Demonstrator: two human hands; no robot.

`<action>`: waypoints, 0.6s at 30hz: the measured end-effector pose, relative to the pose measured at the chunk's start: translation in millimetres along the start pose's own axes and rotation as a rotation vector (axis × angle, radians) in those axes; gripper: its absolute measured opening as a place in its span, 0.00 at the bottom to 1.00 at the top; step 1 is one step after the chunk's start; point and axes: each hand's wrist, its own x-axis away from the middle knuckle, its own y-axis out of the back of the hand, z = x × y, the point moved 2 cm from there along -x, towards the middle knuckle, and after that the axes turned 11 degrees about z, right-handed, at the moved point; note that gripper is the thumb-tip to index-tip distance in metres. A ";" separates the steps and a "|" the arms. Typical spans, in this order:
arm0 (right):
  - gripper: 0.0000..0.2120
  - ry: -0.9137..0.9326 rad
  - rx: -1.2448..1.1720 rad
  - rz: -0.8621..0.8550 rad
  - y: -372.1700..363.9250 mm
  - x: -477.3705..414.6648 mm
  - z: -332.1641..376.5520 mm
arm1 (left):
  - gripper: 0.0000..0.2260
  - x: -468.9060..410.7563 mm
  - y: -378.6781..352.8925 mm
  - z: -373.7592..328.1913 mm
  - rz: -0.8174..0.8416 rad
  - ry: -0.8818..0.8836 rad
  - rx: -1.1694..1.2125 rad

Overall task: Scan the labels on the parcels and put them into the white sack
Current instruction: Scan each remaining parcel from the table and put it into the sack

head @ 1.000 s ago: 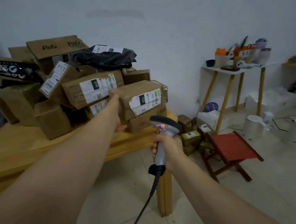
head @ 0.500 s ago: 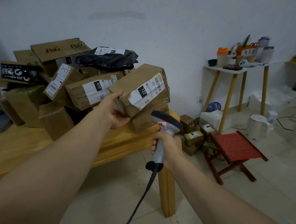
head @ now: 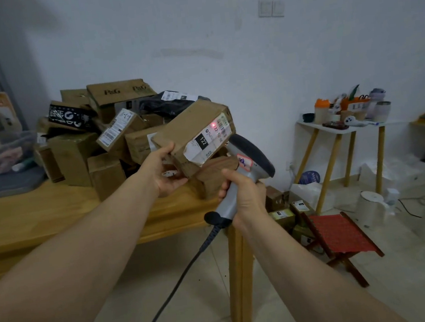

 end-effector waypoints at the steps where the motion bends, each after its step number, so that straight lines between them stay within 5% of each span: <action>1: 0.12 0.003 -0.005 0.004 -1.7 2.4 2.0 | 0.26 2.4 0.4 -1.3 0.001 -0.003 -0.002; 18: 0.07 -0.008 -0.071 0.027 -26.9 21.6 13.2 | 0.16 22.6 3.6 -10.5 0.020 -0.020 -0.028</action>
